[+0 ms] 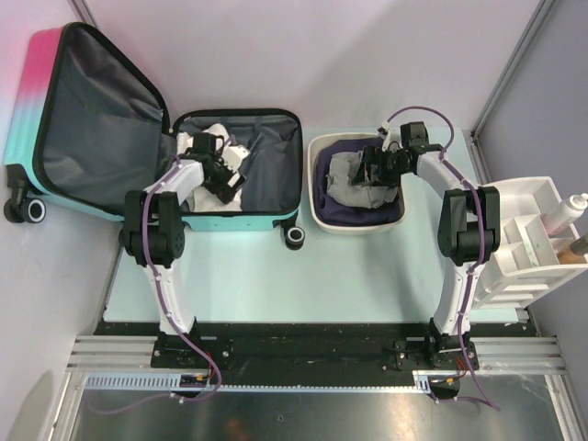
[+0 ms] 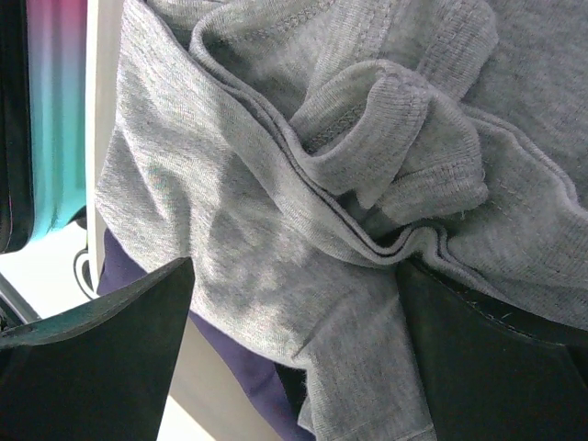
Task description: Open, take out, and arrange the luggage
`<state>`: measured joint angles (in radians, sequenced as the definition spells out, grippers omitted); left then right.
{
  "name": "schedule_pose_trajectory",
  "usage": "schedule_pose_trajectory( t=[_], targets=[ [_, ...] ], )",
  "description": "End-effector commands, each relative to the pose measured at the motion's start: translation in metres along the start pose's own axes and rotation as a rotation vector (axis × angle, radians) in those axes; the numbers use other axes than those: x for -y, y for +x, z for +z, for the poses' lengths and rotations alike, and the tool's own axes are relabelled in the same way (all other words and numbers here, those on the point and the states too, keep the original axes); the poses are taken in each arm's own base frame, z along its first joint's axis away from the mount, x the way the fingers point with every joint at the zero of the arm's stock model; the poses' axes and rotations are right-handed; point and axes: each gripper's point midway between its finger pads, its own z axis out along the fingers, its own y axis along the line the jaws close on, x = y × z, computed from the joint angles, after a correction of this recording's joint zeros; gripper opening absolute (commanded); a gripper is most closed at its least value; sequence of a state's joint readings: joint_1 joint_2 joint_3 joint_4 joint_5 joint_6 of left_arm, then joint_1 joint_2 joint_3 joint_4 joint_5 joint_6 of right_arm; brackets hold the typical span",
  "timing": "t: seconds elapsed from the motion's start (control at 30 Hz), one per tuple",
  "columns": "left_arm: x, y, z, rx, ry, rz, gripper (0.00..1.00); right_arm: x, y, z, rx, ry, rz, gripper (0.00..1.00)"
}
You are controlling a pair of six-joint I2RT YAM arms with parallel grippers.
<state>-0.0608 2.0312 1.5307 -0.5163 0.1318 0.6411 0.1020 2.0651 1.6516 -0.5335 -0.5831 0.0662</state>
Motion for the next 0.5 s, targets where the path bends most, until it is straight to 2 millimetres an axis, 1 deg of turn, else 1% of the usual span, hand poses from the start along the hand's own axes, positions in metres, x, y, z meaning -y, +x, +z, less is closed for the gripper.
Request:
schedule_pose_trajectory(
  t=[0.0, 0.03, 0.07, 0.1, 0.13, 0.17, 0.2, 0.23, 0.27, 0.3, 0.33, 0.4, 0.43, 0.47],
  targets=[
    [-0.001, 0.032, 0.017, -0.126, 0.034, 0.096, 1.00, 0.022, 0.001, -0.005, -0.016, 0.067, 0.008, 0.98],
    [-0.002, 0.028, 0.018, -0.115, 0.042, 0.084, 0.97, 0.023, -0.001, -0.005, -0.014, 0.069, 0.008, 0.98],
    [-0.005, 0.028, 0.019, -0.109, 0.046, 0.066, 0.90, 0.024, -0.001, -0.005, -0.013, 0.070, 0.007, 0.98],
    [-0.007, 0.024, 0.017, -0.092, 0.051, 0.049, 0.70, 0.024, -0.003, -0.006, -0.010, 0.071, 0.007, 0.98],
    [-0.009, 0.007, 0.010, -0.034, 0.070, 0.013, 0.59, 0.024, -0.004, -0.005, -0.008, 0.069, 0.006, 0.98],
    [-0.015, -0.001, 0.002, -0.003, 0.065, -0.010, 0.48, 0.024, -0.005, -0.005, -0.006, 0.067, 0.004, 0.98],
    [-0.017, -0.011, -0.005, 0.030, 0.065, -0.019, 0.25, 0.025, -0.006, -0.006, -0.005, 0.067, 0.008, 0.98],
    [-0.026, -0.029, -0.023, 0.083, 0.038, -0.028, 0.17, 0.024, -0.009, -0.006, 0.002, 0.064, 0.004, 0.98],
    [-0.028, -0.040, -0.032, 0.118, 0.039, -0.031, 0.11, 0.022, -0.010, -0.006, 0.003, 0.060, 0.004, 0.98],
    [-0.031, -0.049, -0.041, 0.145, 0.030, -0.034, 0.02, 0.022, -0.010, -0.006, 0.004, 0.054, 0.010, 0.98],
    [-0.039, -0.066, -0.061, 0.193, 0.005, -0.045, 0.00, 0.021, -0.012, -0.006, 0.008, 0.049, 0.010, 0.98],
    [-0.045, -0.086, -0.082, 0.263, -0.001, -0.085, 0.00, 0.017, -0.014, -0.006, 0.012, 0.037, 0.010, 0.98],
    [-0.053, -0.107, -0.104, 0.325, -0.028, -0.085, 0.00, 0.017, -0.015, -0.007, 0.015, 0.033, 0.011, 0.98],
    [-0.055, -0.118, -0.115, 0.363, -0.027, -0.096, 0.00, 0.015, -0.017, -0.008, 0.019, 0.029, 0.008, 0.98]
  ],
)
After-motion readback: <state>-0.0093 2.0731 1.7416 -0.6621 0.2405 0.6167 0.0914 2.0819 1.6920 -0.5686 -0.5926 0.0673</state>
